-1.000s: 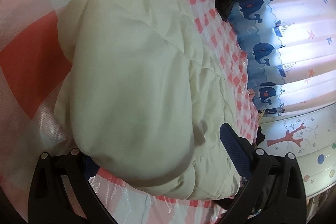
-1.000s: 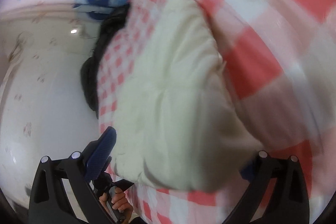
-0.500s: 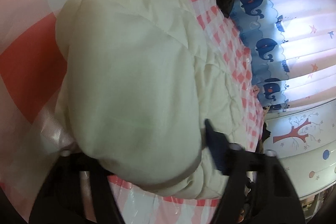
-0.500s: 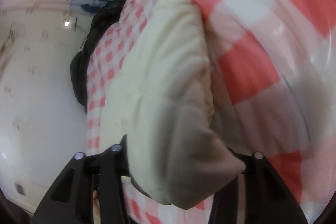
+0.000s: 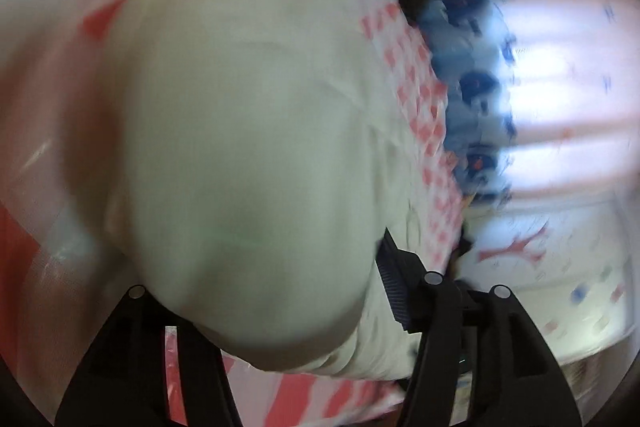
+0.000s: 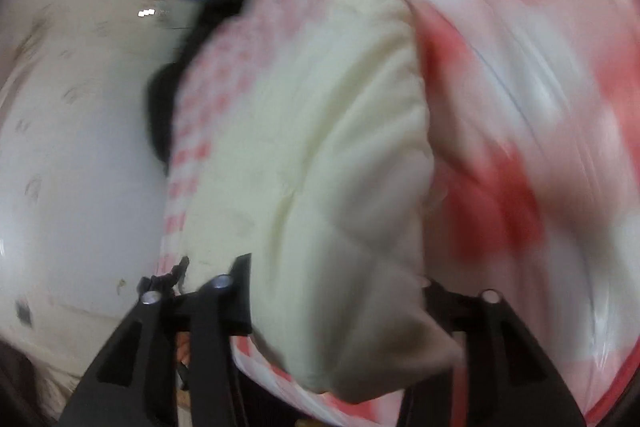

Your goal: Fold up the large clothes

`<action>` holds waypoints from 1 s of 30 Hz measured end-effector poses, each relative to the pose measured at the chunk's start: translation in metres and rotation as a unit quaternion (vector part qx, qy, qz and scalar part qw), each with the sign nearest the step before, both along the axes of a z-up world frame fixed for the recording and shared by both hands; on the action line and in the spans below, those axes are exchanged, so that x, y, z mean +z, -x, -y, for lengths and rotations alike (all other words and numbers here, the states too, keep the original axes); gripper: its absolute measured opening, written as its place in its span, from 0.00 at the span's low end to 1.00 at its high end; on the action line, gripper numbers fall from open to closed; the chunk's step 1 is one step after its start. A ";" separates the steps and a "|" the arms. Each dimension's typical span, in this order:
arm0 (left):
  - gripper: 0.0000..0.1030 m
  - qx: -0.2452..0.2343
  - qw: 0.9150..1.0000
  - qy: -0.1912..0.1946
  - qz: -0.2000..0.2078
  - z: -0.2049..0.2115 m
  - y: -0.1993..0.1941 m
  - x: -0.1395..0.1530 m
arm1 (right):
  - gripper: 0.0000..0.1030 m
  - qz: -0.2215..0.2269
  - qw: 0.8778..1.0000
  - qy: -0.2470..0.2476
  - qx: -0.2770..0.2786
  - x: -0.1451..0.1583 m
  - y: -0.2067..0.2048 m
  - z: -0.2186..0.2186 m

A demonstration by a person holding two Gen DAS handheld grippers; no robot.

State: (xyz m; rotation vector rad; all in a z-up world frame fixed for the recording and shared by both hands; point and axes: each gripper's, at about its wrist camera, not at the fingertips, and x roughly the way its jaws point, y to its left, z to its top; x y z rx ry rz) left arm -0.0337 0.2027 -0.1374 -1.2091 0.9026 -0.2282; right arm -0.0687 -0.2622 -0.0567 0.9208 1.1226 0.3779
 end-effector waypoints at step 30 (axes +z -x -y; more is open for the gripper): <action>0.76 0.038 0.999 -0.001 0.017 0.003 -0.008 -0.005 | 0.76 0.156 0.857 0.470 0.141 0.066 -0.070 -0.249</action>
